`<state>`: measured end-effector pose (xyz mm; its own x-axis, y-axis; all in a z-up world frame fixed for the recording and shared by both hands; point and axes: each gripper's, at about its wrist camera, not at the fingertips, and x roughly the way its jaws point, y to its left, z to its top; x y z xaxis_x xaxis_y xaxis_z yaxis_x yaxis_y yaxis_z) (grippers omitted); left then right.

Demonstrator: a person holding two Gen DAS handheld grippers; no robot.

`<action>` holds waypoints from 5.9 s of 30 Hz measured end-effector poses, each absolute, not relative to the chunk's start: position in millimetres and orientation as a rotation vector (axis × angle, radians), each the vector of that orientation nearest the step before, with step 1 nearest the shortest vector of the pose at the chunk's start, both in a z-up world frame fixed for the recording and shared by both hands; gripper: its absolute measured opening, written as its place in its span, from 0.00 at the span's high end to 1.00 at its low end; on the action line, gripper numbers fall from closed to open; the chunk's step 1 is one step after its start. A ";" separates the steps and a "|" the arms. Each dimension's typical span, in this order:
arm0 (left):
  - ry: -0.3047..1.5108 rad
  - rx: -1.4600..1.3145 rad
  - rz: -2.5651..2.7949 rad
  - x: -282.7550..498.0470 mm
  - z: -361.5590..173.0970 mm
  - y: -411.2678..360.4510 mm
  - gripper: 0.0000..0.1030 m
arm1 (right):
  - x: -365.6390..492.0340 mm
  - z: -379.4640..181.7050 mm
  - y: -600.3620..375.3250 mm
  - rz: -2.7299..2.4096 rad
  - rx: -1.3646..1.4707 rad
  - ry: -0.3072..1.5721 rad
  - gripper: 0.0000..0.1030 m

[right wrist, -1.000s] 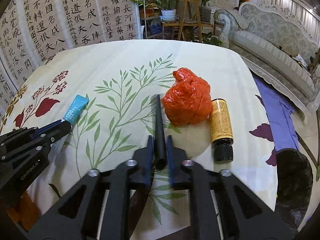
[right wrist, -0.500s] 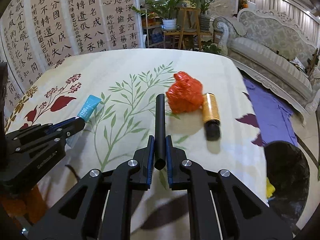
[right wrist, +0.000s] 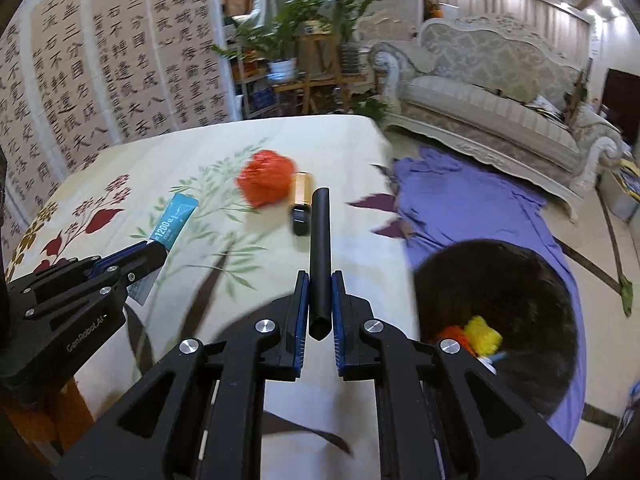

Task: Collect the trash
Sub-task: 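Carry the light-blue tube and black stick toward the bin, then lower the tube and stick into the bin and open both tools, then move the left tool back to the bed and grasp the red plastic bag, then grasp the gold bottle with the right tool while the left tool holds the red bag, then carry the red bag and gold bottle over the bin and open both tools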

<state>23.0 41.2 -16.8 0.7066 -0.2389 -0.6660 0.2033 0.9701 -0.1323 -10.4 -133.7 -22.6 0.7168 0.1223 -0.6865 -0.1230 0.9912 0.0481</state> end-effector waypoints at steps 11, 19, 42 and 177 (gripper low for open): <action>0.710 0.031 -0.409 14.8 -14.9 -49.9 0.88 | -26.5 -33.9 -213.0 -0.041 0.058 0.753 0.89; 0.702 0.090 -0.472 21.0 -18.7 -100.6 0.88 | -25.8 -43.3 -252.8 -0.114 0.089 0.755 0.89; 0.763 0.132 -0.509 44.4 -43.8 -144.0 0.63 | -20.5 -60.8 -314.6 -0.239 0.171 0.763 0.73; 0.726 0.040 -0.151 4.8 -28.7 51.4 0.69 | -9.9 -43.4 -138.2 0.129 0.010 0.805 0.77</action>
<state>4.8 51.4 -28.7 0.7376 -0.1237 -0.6638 0.1514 0.9883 -0.0160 -9.9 -138.2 -43.4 0.6856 0.1189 -0.7182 -0.1115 0.9921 0.0579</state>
